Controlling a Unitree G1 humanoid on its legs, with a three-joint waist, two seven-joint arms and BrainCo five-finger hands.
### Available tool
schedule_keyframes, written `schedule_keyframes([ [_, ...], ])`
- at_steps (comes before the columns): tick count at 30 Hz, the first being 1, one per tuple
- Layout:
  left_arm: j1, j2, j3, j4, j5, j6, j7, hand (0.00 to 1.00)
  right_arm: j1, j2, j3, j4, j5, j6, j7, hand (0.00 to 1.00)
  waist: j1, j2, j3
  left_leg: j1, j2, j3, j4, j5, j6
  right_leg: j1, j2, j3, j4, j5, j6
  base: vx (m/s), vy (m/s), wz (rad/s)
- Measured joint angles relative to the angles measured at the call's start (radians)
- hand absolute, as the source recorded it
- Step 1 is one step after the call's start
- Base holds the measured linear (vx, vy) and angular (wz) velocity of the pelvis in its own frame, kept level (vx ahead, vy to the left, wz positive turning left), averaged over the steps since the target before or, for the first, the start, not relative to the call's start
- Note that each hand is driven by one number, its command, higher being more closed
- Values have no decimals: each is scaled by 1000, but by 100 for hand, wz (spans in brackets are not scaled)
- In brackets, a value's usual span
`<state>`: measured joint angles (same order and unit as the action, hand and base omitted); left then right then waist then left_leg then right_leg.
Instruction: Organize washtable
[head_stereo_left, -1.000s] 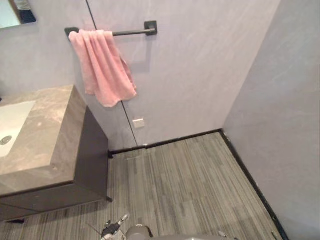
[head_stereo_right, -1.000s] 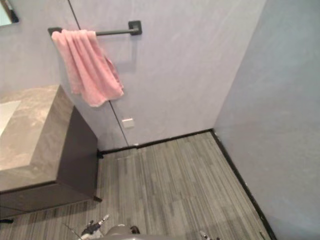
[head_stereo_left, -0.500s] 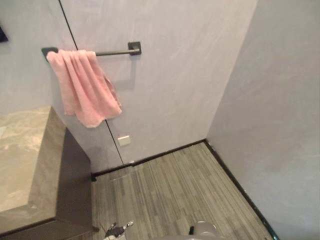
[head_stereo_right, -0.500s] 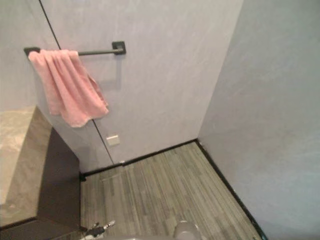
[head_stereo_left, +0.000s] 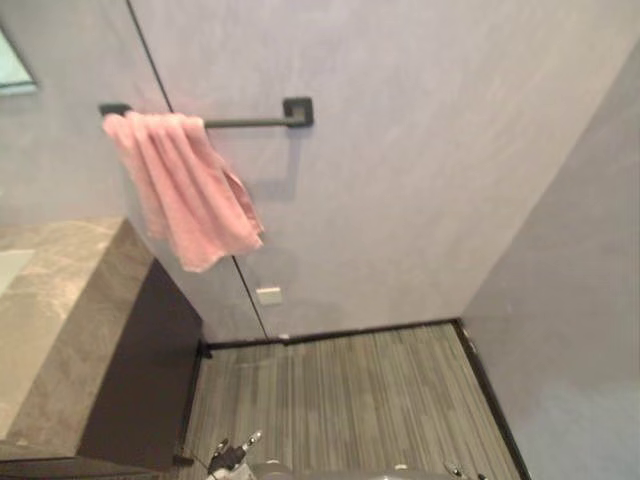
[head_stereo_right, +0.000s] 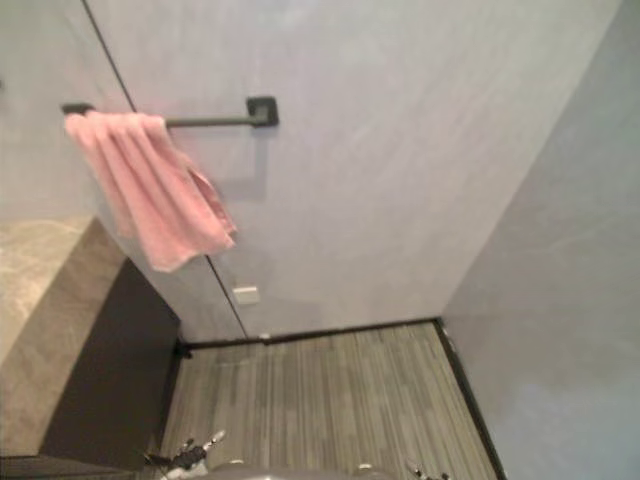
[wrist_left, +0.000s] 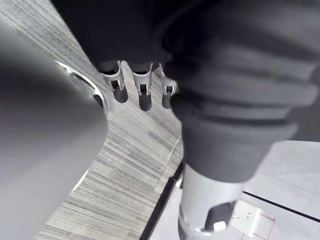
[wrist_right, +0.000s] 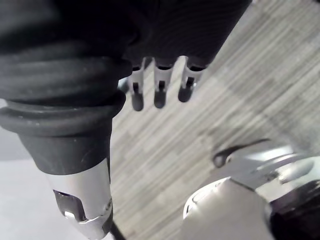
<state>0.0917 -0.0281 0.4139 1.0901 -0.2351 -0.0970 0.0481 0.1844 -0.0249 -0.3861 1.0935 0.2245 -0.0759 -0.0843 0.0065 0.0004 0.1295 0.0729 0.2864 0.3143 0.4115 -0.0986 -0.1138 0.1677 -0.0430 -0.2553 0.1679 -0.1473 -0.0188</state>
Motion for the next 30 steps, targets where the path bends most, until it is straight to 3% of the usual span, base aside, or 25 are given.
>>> schedule_keyframes([
  [4,-3,7,-65,22,0,-3,13,0,-6,-17,-2,33,2,7,18,0,4,21,-30,64,-74,-39,-278,7,-4,-58,4,20,-19,19,30,77,106,9],
  [6,-3,13,-59,34,-24,-10,20,0,-22,-15,-11,62,10,7,24,0,8,14,-27,83,-92,-30,-331,15,-14,-68,-3,42,-26,30,39,-11,148,-9],
  [8,-3,19,-59,52,-30,-19,19,0,-22,-11,-19,71,12,7,25,0,7,14,-29,101,-116,-6,-354,25,1,-63,-20,72,-36,41,53,-52,110,-24],
  [9,5,7,-137,53,-26,-31,17,0,-21,-23,-27,57,44,-11,41,0,-20,43,-25,132,-143,16,-463,66,9,-13,-7,102,-262,186,65,-31,47,-14],
  [23,6,4,-127,47,-34,-44,18,0,-7,-20,-5,21,51,-15,38,0,-17,38,-10,122,-132,45,-467,63,5,-19,0,106,-266,185,66,2,-5,-3],
  [30,-8,25,-150,51,-49,-45,19,0,-16,-21,15,34,40,-14,30,0,2,16,0,111,-132,46,-479,61,2,-46,3,106,-266,183,69,22,-12,-2],
])
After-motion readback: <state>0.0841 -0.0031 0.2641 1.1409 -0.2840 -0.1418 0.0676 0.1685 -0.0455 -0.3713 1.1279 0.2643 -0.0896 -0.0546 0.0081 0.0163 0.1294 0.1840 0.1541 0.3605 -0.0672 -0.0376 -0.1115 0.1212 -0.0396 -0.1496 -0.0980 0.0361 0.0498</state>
